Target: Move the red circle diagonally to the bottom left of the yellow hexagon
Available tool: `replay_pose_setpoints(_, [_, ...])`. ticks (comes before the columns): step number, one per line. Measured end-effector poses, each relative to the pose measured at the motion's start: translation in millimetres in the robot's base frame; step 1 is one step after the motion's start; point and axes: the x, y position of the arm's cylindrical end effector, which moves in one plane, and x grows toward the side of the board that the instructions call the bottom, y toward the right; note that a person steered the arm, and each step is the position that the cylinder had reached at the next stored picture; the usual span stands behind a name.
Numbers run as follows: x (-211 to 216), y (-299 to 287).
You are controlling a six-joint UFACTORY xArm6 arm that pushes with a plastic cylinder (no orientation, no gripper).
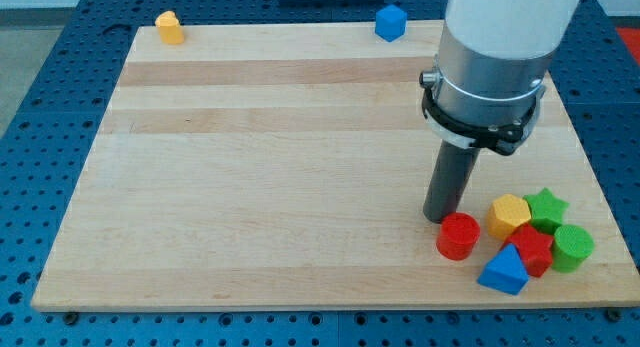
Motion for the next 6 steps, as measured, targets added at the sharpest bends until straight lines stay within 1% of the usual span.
replay_pose_setpoints(1, [0,-20])
replay_pose_setpoints(2, [15,-38])
replay_pose_setpoints(3, [28,-32])
replay_pose_setpoints(4, [28,-4])
replay_pose_setpoints(5, [28,11])
replay_pose_setpoints(6, [28,-16])
